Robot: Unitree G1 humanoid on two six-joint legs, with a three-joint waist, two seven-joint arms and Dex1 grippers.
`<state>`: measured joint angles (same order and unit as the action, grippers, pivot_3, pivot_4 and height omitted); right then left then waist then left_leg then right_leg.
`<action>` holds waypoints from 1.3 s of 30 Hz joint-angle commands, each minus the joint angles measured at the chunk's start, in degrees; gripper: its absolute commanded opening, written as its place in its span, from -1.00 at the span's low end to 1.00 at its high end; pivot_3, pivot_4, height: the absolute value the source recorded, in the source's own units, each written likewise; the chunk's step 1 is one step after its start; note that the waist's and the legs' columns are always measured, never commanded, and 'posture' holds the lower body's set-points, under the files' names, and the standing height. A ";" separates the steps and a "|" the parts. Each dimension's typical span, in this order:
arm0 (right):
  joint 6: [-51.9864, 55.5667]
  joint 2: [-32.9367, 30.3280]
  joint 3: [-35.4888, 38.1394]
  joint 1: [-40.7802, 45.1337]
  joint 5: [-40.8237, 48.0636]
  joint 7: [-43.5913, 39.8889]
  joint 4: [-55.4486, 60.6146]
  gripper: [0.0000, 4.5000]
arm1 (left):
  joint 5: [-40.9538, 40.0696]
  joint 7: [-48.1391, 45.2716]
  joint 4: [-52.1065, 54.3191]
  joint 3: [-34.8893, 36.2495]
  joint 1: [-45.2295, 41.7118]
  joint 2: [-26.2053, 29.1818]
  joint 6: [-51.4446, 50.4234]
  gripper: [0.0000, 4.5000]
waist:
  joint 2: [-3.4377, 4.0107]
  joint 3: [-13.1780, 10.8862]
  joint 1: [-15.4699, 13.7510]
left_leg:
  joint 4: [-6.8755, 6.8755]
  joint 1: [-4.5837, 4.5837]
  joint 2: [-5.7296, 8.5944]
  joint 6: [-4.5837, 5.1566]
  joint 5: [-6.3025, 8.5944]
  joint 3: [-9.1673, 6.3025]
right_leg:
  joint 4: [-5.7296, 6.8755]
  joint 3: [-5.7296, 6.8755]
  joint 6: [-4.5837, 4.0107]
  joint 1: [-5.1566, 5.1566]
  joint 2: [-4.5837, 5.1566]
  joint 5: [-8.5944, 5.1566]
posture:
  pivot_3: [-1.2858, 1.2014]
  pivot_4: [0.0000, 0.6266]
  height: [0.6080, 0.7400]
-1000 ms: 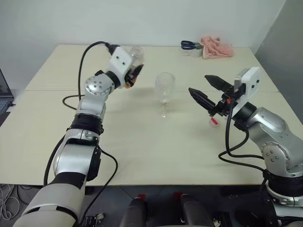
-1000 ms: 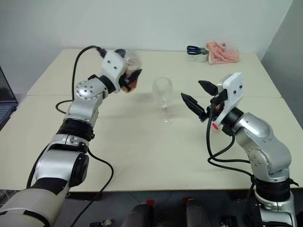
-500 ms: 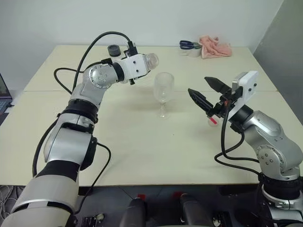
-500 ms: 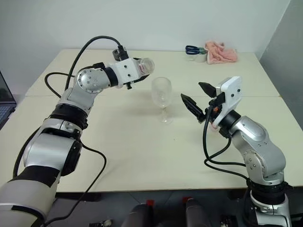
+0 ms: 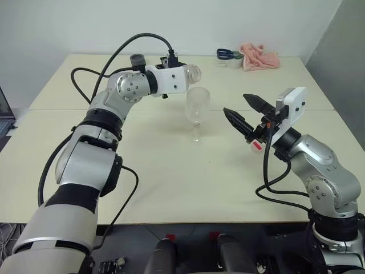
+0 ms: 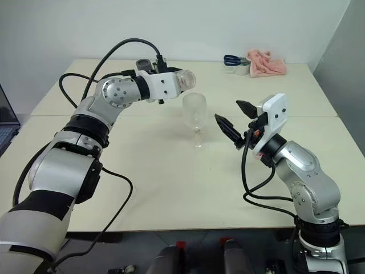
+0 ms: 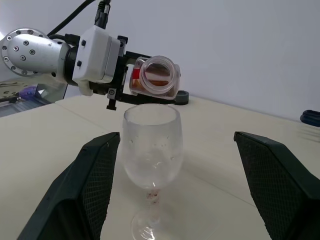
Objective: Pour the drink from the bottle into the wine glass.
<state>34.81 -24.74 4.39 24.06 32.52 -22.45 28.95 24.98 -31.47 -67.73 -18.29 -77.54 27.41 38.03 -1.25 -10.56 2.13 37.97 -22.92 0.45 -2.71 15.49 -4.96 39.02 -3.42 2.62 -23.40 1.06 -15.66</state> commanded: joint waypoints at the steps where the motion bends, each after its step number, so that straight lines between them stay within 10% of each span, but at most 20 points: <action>1: -1.11 0.10 0.71 0.30 -0.25 0.32 2.33 0.73 | 0.88 1.35 0.60 -0.45 -2.78 0.38 2.15 -0.24 | 0.00 0.00 0.00 | 0.00 0.00 0.00 0.00 0.00 0.00 | 0.00 0.00 0.00 0.00 0.00 0.00 | 0.03 -0.52 1.00; 39: -1.94 1.40 0.34 0.23 -1.08 -0.07 1.88 0.73 | 17.24 16.52 -2.89 -11.56 -11.08 4.18 8.56 -0.24 | 0.00 0.00 -0.09 | 0.03 0.00 0.02 0.01 0.00 0.01 | 0.06 0.00 0.00 0.00 0.01 0.00 | 0.03 -0.52 1.00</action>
<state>34.17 -23.52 4.33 23.66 31.45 -22.48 28.99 42.17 -16.58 -71.31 -30.11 -85.89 30.32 45.98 -1.25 -10.56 2.03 38.01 -22.92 0.46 -2.70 15.48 -4.95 39.08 -3.42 2.62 -23.40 1.07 -15.66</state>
